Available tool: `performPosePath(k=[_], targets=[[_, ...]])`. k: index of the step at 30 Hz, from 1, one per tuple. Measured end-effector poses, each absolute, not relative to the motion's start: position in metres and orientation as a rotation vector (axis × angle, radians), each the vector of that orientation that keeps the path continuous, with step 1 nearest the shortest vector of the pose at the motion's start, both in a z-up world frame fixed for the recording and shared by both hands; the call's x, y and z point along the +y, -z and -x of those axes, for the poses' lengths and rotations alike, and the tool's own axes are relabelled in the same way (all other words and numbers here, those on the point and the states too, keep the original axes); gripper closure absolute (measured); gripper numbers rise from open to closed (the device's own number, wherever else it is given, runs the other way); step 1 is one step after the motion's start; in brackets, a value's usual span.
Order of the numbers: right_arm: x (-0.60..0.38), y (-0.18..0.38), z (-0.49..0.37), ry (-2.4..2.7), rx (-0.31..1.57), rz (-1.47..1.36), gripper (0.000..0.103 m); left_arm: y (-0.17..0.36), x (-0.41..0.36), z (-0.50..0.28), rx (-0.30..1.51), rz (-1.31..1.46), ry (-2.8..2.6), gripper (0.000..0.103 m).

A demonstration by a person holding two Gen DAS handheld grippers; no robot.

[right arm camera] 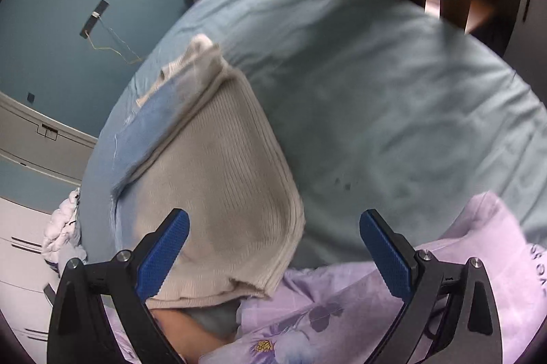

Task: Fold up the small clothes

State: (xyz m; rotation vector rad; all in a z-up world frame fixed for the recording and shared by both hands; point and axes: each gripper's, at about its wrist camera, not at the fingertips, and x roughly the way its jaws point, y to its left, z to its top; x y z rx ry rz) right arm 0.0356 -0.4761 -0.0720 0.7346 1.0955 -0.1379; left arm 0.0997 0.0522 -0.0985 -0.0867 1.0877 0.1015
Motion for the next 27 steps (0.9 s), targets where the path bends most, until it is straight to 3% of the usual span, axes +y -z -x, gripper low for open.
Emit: performPosePath(k=[11, 22, 27], targets=[[-0.463, 0.081, -0.041, 0.133, 1.146, -0.62, 0.005, 0.138, 0.062, -0.098, 1.153, 0.28, -0.091, 0.001], [-0.455, 0.086, -0.046, 0.17, 1.214, -0.563, 0.005, 0.208, 0.052, -0.111, 1.484, 0.421, 0.107, 0.001], [-0.45, 0.088, -0.049, 0.18, 1.236, -0.521, 0.005, 0.219, 0.039, -0.106, 1.549, 0.418, 0.16, 0.002]])
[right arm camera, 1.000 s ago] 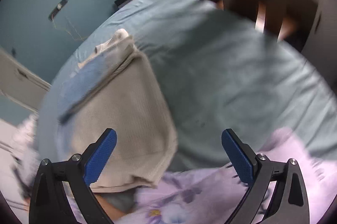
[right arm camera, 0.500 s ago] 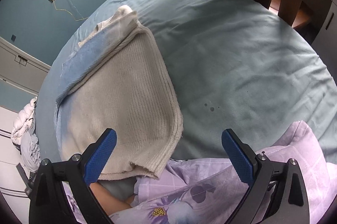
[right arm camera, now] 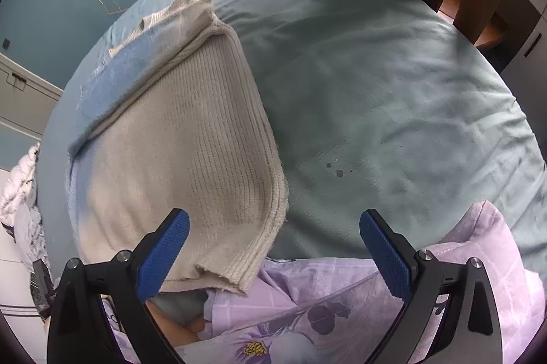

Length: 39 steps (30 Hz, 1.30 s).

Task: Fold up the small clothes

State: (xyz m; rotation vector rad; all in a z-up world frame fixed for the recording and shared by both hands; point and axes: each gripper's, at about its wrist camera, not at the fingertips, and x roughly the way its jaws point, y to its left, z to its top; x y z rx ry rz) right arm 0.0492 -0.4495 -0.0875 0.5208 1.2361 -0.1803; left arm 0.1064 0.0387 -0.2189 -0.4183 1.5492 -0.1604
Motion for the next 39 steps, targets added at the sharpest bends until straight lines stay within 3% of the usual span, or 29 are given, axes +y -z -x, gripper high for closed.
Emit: performPosePath(k=[2, 4, 6, 7, 9, 12, 23, 27, 29, 31, 35, 36, 39], targets=[[-0.448, 0.088, -0.05, 0.181, 1.242, -0.511, 0.005, 0.225, 0.037, -0.107, 1.558, 0.419, 0.146, 0.005], [-0.447, 0.089, -0.051, 0.169, 1.251, -0.516, 0.005, 0.234, 0.035, -0.108, 1.586, 0.441, 0.145, 0.022], [-0.448, 0.093, -0.051, 0.155, 1.27, -0.531, 0.005, 0.236, 0.029, -0.108, 1.597, 0.417, 0.13, 0.031], [-0.449, 0.096, -0.051, 0.148, 1.286, -0.543, 0.005, 0.234, 0.028, -0.107, 1.59, 0.403, 0.13, 0.039], [-0.448, 0.103, -0.053, 0.132, 1.321, -0.57, 0.005, 0.23, 0.02, -0.104, 1.581, 0.373, 0.162, 0.074], [-0.442, 0.115, -0.056, 0.064, 1.393, -0.605, 0.005, 0.226, 0.014, -0.099, 1.559, 0.365, 0.17, 0.09], [-0.406, 0.194, -0.072, -0.08, 1.742, -0.822, 0.005, 0.181, 0.05, -0.093, 1.303, 0.507, 0.157, 0.092], [-0.418, 0.207, -0.073, -0.005, 1.737, -0.922, 0.005, 0.18, 0.05, -0.097, 1.298, 0.507, 0.159, 0.093], [-0.416, 0.204, -0.074, 0.001, 1.74, -0.893, 0.017, 0.178, 0.053, -0.094, 1.296, 0.51, 0.161, 0.093], [-0.409, 0.203, -0.075, -0.02, 1.765, -0.839, 0.044, 0.177, 0.057, -0.094, 1.291, 0.518, 0.162, 0.093], [-0.407, 0.183, -0.074, -0.039, 1.715, -0.762, 0.075, 0.176, 0.058, -0.089, 1.265, 0.543, 0.155, 0.093], [-0.408, 0.175, -0.073, -0.042, 1.678, -0.76, 0.09, 0.173, 0.059, -0.088, 1.25, 0.548, 0.153, 0.093], [-0.414, 0.147, -0.068, -0.065, 1.527, -0.764, 0.095, 0.159, 0.061, -0.085, 1.205, 0.534, 0.146, 0.093]])
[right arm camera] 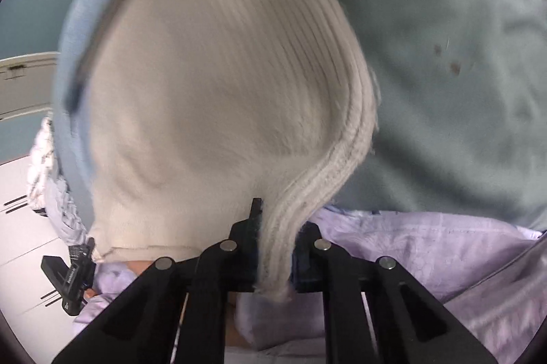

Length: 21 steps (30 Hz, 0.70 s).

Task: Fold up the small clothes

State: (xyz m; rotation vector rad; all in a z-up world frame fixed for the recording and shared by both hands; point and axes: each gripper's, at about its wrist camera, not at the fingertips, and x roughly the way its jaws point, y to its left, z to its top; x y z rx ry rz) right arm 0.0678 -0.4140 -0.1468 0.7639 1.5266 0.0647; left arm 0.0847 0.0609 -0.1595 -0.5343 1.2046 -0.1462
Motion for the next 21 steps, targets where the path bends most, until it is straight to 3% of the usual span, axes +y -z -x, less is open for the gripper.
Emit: performPosePath(k=[13, 21], targets=[[-0.439, 0.037, -0.017, -0.134, 0.893, -0.735, 0.097, 0.088, 0.045, -0.07, 0.994, 0.329, 0.121, 0.094], [-0.422, 0.016, -0.005, -0.098, 0.679, -0.804, 0.098, 0.029, 0.047, -0.055, 0.897, 0.316, 0.178, 0.094]])
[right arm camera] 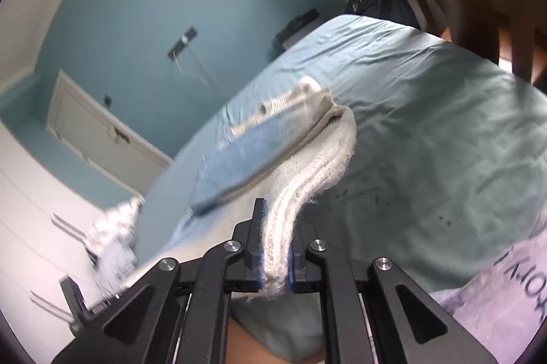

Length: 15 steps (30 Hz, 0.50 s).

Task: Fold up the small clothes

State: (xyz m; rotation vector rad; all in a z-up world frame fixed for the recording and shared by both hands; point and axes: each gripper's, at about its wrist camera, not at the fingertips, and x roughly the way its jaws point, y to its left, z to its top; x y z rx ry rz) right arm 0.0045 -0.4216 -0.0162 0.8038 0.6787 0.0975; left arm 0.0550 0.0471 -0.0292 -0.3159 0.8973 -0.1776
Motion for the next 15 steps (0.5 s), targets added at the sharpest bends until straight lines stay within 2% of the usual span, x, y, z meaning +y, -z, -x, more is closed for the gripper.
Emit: performPosePath(k=[15], targets=[[-0.418, -0.046, 0.054, -0.198, 0.486, -0.863, 0.098, -0.059, 0.073, 0.008, 0.726, 0.39, 0.227, 0.095]])
